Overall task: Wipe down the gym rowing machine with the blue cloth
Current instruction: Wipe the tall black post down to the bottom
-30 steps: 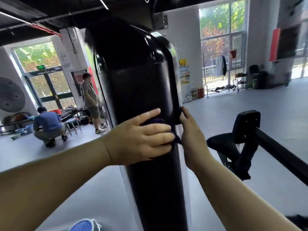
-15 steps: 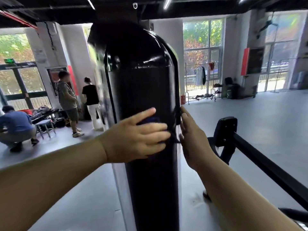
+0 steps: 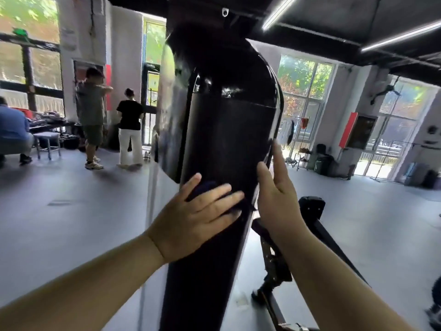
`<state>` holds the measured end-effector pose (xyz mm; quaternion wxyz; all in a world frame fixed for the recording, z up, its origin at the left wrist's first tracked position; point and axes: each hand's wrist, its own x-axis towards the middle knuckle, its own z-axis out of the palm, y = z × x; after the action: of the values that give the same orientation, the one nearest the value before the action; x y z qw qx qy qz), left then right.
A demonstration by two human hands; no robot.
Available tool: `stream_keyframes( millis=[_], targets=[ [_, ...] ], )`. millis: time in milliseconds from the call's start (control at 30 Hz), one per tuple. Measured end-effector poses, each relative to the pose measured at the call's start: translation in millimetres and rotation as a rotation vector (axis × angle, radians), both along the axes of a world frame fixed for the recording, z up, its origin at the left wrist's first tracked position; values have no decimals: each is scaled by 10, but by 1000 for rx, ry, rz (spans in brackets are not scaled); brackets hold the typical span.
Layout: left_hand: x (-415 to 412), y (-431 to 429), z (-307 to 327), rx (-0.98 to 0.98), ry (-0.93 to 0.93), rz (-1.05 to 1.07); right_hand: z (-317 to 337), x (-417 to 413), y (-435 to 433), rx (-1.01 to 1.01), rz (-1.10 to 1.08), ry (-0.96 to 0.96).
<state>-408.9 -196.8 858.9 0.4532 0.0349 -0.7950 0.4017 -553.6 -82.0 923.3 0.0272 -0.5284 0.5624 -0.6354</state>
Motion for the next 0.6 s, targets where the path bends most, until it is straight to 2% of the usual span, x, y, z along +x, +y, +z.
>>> stream_keyframes(
  millis=[67, 133, 233, 333, 400, 433, 533, 600],
  targets=[
    [-92, 63, 396, 93, 274, 24, 164, -7, 11, -63, -25, 191],
    [-198, 125, 556, 192, 440, 60, 362, -37, 3, -127, -68, 386],
    [-321, 174, 122, 180, 308, 86, 649, -147, -47, -204, -175, 696],
    [-308, 222, -479, 179, 146, 149, 711, -294, -126, -171, -196, 993],
    [-289, 249, -484, 151, 147, 204, 678, -425, -155, -161, -243, 1153],
    [-305, 259, -370, 147, 212, 225, 679, -485, -161, -170, -265, 1212],
    [-479, 321, 127, 244, 587, 226, 783, -588, -162, -196, -245, 1298],
    [-659, 383, 189, 318, 734, 213, 855, -618, -172, -220, -211, 1341]
  ],
)
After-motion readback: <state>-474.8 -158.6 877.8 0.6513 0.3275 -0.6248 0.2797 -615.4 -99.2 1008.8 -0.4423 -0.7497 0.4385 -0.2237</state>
